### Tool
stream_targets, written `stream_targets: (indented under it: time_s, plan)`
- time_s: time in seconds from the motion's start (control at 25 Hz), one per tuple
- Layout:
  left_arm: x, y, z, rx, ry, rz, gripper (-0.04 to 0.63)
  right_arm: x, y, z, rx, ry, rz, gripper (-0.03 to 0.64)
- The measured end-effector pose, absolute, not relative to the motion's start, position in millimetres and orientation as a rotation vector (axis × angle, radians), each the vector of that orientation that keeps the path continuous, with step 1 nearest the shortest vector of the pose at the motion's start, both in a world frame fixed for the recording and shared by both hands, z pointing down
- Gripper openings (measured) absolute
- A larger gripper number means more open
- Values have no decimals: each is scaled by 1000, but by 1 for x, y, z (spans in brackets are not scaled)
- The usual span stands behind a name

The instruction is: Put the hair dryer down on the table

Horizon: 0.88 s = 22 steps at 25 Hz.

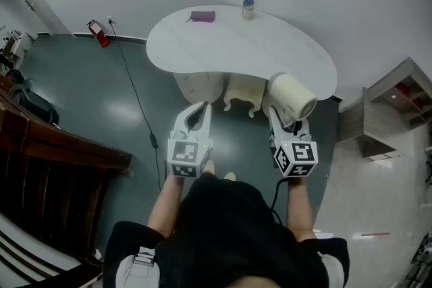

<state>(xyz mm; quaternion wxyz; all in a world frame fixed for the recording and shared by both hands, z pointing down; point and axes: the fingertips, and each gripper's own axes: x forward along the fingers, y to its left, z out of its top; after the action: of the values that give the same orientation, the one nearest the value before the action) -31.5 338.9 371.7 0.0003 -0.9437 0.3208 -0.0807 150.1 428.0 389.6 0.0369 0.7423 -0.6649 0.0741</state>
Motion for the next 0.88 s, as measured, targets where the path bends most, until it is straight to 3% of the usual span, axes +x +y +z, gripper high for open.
stream_targets:
  time_s: [0.88]
  plan:
    - [-43, 340, 376, -2948, 1113, -255, 5, 141, 423, 395, 2200, -2139, 263, 189]
